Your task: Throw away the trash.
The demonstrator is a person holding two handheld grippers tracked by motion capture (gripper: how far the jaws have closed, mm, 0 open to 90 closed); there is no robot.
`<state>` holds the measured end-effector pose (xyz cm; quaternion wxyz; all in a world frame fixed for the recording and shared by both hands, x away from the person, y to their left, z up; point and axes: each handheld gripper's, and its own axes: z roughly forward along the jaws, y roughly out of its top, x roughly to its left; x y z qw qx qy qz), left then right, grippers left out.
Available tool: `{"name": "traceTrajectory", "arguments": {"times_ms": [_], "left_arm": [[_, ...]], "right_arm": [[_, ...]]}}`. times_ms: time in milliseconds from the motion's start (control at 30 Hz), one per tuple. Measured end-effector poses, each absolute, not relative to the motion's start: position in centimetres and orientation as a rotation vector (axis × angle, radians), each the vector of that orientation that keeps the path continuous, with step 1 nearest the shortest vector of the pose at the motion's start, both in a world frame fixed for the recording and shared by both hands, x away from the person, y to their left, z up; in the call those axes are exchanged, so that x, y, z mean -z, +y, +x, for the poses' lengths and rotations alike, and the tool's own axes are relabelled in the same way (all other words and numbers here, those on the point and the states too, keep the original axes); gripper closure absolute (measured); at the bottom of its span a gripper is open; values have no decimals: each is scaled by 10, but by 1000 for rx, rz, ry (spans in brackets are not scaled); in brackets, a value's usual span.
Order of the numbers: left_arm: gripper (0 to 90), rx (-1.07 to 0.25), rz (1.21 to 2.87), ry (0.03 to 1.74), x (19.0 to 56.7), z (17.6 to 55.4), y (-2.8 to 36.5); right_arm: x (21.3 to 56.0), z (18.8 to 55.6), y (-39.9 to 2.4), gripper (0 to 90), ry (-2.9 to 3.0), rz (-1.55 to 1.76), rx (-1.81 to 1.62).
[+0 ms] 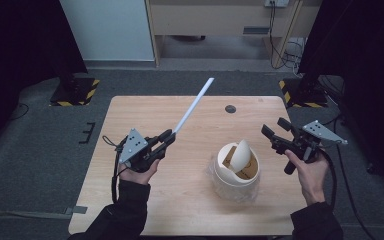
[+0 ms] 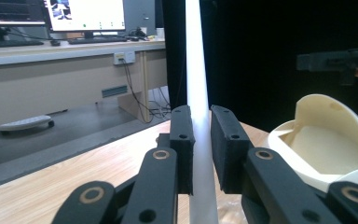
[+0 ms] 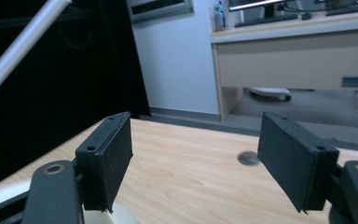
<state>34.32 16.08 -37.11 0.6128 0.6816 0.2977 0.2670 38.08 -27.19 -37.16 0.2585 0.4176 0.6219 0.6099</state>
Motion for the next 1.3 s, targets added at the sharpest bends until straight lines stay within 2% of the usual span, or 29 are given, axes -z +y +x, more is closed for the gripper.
{"name": "traceTrajectory", "arguments": {"times_ms": [400, 967, 1300], "left_arm": [[789, -583, 1569, 622, 364, 342, 133], [790, -534, 1599, 532, 368, 335, 95], [790, -507, 1612, 494, 371, 330, 85]], "right_arm": [[347, 383, -249, 286, 1688, 1052, -1774], [331, 383, -216, 346, 1737, 999, -1945], [334, 383, -206, 475, 1797, 1022, -2037]]}}
